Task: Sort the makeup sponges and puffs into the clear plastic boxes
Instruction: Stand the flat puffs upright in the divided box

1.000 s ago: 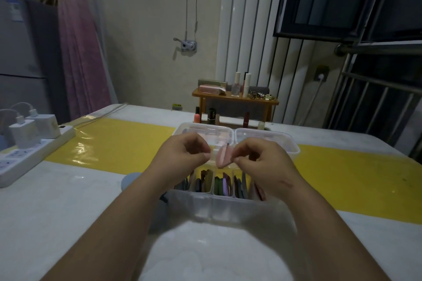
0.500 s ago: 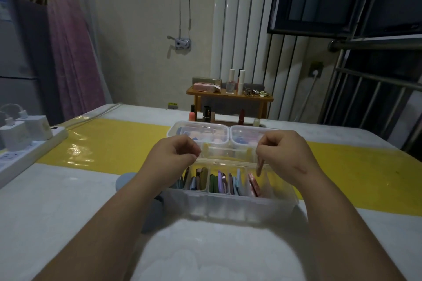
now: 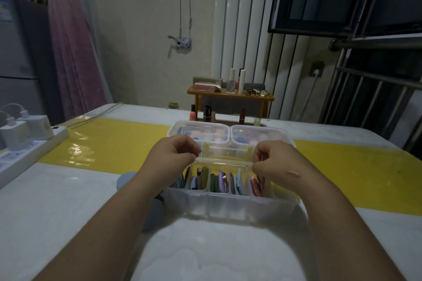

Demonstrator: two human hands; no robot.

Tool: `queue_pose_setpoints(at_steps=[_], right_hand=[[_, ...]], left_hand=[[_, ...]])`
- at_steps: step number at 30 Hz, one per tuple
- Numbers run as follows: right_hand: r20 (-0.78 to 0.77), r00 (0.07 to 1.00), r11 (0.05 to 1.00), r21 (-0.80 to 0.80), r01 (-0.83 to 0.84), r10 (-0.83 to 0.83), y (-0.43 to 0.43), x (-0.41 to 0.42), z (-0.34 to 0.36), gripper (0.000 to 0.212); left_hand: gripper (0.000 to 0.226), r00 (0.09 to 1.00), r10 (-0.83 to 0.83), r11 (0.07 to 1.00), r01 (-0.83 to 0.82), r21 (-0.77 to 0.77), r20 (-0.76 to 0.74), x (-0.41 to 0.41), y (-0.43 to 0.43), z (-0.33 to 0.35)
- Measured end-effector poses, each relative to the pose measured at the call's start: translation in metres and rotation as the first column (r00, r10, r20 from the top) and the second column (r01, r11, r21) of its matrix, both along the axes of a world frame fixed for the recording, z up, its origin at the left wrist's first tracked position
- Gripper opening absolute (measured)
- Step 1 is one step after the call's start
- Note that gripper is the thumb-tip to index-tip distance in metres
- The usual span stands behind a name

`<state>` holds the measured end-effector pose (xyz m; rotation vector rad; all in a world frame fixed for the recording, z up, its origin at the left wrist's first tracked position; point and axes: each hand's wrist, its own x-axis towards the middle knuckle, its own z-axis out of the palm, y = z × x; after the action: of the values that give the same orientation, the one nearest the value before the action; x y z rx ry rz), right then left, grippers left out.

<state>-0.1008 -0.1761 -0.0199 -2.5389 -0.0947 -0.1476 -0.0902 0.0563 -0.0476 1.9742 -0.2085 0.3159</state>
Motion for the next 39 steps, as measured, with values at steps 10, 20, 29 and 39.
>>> queue_pose_setpoints(at_steps=[10, 20, 29, 39], right_hand=[[-0.038, 0.999, 0.998, -0.065, 0.01, -0.013, 0.002, -0.001, 0.0, 0.01], [0.074, 0.997, 0.999, -0.046, 0.008, -0.005, 0.001, 0.005, -0.006, 0.016], [0.217, 0.974, 0.994, 0.077, -0.083, 0.065, 0.013, 0.002, -0.012, 0.017], [0.224, 0.965, 0.983, 0.089, -0.16, 0.137, 0.025, 0.0, -0.019, 0.015]], left_hand=[[0.027, 1.0, 0.005, 1.0, -0.005, 0.004, -0.011, -0.002, 0.0, 0.001], [0.029, 1.0, 0.02, 1.0, -0.02, -0.019, -0.018, -0.006, -0.001, 0.004], [0.028, 0.991, 0.117, 0.991, -0.112, -0.078, 0.06, -0.01, 0.016, 0.025], [0.021, 0.982, 0.109, 0.991, -0.096, 0.091, -0.152, -0.025, 0.052, 0.019]])
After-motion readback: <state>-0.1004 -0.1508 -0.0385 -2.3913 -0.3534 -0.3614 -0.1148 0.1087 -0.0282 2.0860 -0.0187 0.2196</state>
